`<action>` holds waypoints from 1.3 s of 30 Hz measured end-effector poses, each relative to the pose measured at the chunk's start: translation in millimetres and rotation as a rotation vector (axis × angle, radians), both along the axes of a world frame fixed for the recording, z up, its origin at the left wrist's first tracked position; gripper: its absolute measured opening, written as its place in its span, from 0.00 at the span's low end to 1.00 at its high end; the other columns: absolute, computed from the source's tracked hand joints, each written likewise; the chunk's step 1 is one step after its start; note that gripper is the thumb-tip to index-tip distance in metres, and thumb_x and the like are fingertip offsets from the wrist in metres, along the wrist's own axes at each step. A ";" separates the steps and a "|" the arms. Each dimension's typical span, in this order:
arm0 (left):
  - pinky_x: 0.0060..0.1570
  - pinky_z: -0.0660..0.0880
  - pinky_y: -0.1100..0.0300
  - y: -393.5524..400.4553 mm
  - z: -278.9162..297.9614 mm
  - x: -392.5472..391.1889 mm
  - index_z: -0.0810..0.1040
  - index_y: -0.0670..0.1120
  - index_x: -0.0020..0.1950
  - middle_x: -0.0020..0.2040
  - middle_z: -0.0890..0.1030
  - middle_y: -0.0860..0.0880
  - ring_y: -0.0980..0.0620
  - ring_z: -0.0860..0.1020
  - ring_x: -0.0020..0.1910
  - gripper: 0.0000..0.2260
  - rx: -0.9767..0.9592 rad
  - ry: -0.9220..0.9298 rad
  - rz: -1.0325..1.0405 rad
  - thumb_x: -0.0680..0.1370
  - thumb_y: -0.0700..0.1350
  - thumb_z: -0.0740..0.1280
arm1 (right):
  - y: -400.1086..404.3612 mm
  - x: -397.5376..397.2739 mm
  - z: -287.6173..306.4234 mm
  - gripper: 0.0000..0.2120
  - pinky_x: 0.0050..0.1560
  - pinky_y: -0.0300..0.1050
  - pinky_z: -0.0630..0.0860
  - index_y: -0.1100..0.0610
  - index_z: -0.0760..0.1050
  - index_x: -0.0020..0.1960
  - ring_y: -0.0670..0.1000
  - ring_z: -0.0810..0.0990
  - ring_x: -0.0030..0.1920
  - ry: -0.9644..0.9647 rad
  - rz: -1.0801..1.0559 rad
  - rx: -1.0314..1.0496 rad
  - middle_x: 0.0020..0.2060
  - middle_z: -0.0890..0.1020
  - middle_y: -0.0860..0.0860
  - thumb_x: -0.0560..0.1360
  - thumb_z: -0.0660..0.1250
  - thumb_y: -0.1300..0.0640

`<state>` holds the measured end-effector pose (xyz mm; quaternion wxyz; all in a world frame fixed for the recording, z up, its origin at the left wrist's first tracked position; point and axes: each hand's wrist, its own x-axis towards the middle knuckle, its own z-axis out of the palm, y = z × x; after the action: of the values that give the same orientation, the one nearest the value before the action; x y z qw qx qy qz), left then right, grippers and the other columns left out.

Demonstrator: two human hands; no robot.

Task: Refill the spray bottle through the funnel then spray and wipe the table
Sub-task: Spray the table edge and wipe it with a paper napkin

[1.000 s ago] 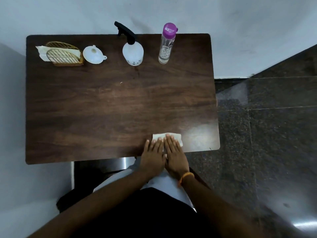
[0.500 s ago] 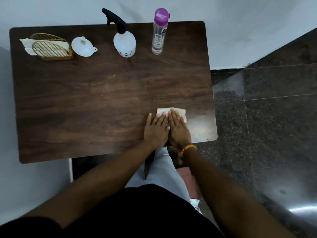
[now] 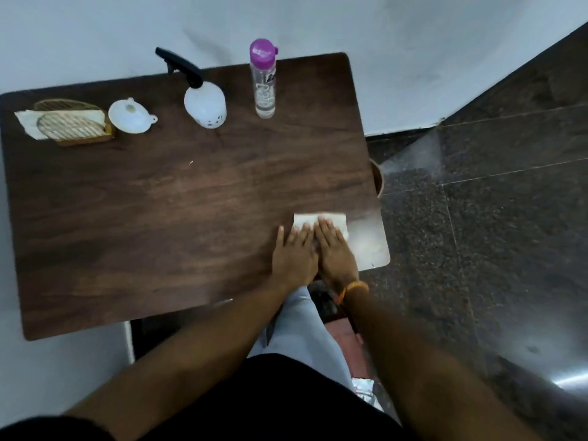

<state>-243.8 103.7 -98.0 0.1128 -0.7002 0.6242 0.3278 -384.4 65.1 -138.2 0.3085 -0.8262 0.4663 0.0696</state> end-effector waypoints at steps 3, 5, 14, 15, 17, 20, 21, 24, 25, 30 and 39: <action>0.81 0.36 0.39 58.8 4.1 -31.8 0.61 0.47 0.84 0.85 0.60 0.47 0.44 0.60 0.83 0.34 0.063 0.076 -0.131 0.79 0.55 0.44 | 58.1 -45.1 -1.1 0.28 0.82 0.57 0.58 0.59 0.59 0.83 0.55 0.54 0.84 -0.053 -0.029 -0.052 0.83 0.56 0.54 0.84 0.55 0.55; 0.81 0.34 0.42 79.8 4.0 -43.6 0.76 0.46 0.76 0.77 0.75 0.46 0.43 0.73 0.76 0.32 0.072 0.120 -0.209 0.76 0.55 0.52 | 86.9 -66.1 2.7 0.31 0.84 0.51 0.52 0.58 0.59 0.83 0.52 0.52 0.84 -0.045 -0.031 -0.081 0.84 0.57 0.53 0.82 0.63 0.58; 0.80 0.33 0.38 23.9 -5.5 -33.2 0.64 0.45 0.83 0.84 0.64 0.47 0.44 0.62 0.83 0.33 0.060 0.039 -0.174 0.80 0.55 0.46 | 12.7 -36.4 5.7 0.29 0.81 0.57 0.57 0.62 0.63 0.81 0.57 0.61 0.82 -0.002 0.042 -0.049 0.81 0.62 0.58 0.82 0.50 0.53; 0.80 0.32 0.39 8.3 -8.4 -28.6 0.67 0.45 0.82 0.82 0.68 0.47 0.44 0.65 0.81 0.31 0.037 0.040 -0.141 0.80 0.55 0.49 | -6.5 -27.2 7.2 0.30 0.82 0.58 0.57 0.63 0.62 0.81 0.57 0.60 0.82 0.004 0.041 -0.029 0.81 0.62 0.59 0.82 0.48 0.51; 0.80 0.32 0.39 -32.3 -14.2 -16.4 0.60 0.47 0.85 0.85 0.62 0.49 0.46 0.60 0.84 0.29 -0.018 0.014 -0.099 0.83 0.53 0.50 | -45.5 -12.8 7.8 0.33 0.82 0.59 0.57 0.63 0.59 0.82 0.57 0.58 0.83 0.038 0.017 -0.013 0.82 0.61 0.60 0.81 0.45 0.50; 0.80 0.33 0.37 -96.0 -9.4 -0.1 0.47 0.48 0.87 0.87 0.49 0.51 0.48 0.50 0.86 0.29 -0.007 0.014 -0.104 0.86 0.53 0.49 | -97.9 4.4 5.6 0.34 0.83 0.59 0.55 0.65 0.56 0.82 0.60 0.56 0.83 0.077 0.013 -0.006 0.82 0.58 0.63 0.81 0.45 0.49; 0.80 0.33 0.37 -112.4 -5.3 2.5 0.46 0.48 0.87 0.87 0.48 0.51 0.48 0.48 0.86 0.30 0.014 0.014 -0.116 0.86 0.53 0.49 | -111.2 7.8 4.0 0.32 0.83 0.59 0.54 0.66 0.55 0.82 0.61 0.55 0.83 0.085 0.019 -0.016 0.82 0.57 0.63 0.82 0.49 0.51; 0.80 0.34 0.37 -132.0 -0.2 -1.9 0.44 0.48 0.87 0.87 0.47 0.50 0.46 0.47 0.86 0.31 0.076 0.027 -0.093 0.86 0.53 0.51 | -126.6 5.6 1.4 0.32 0.83 0.59 0.53 0.65 0.55 0.83 0.60 0.53 0.84 0.073 0.022 -0.062 0.83 0.56 0.62 0.83 0.60 0.57; 0.80 0.34 0.37 -128.9 -0.4 -5.9 0.45 0.48 0.87 0.87 0.47 0.49 0.45 0.46 0.86 0.31 0.073 0.020 -0.089 0.86 0.54 0.52 | -121.4 0.4 0.7 0.32 0.83 0.59 0.53 0.64 0.56 0.83 0.59 0.53 0.84 0.056 0.009 -0.072 0.83 0.56 0.61 0.83 0.61 0.57; 0.78 0.29 0.39 -54.3 -10.4 -48.7 0.50 0.46 0.86 0.87 0.52 0.47 0.43 0.51 0.86 0.32 -0.035 0.031 -0.193 0.82 0.55 0.46 | -40.7 -56.4 -7.0 0.30 0.83 0.55 0.54 0.62 0.62 0.81 0.58 0.60 0.82 0.004 -0.091 -0.067 0.81 0.60 0.59 0.82 0.57 0.53; 0.78 0.29 0.37 25.8 -5.2 -110.7 0.48 0.42 0.86 0.87 0.47 0.45 0.41 0.44 0.86 0.30 0.027 0.037 -0.449 0.88 0.55 0.49 | 58.7 -128.4 3.4 0.27 0.82 0.52 0.55 0.60 0.66 0.80 0.53 0.63 0.82 0.007 -0.158 -0.144 0.80 0.65 0.55 0.82 0.57 0.56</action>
<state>-354.5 129.5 -103.2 0.1808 -0.5361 0.7619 0.3153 -512.8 123.8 -134.8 0.2511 -0.8065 0.5350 0.0142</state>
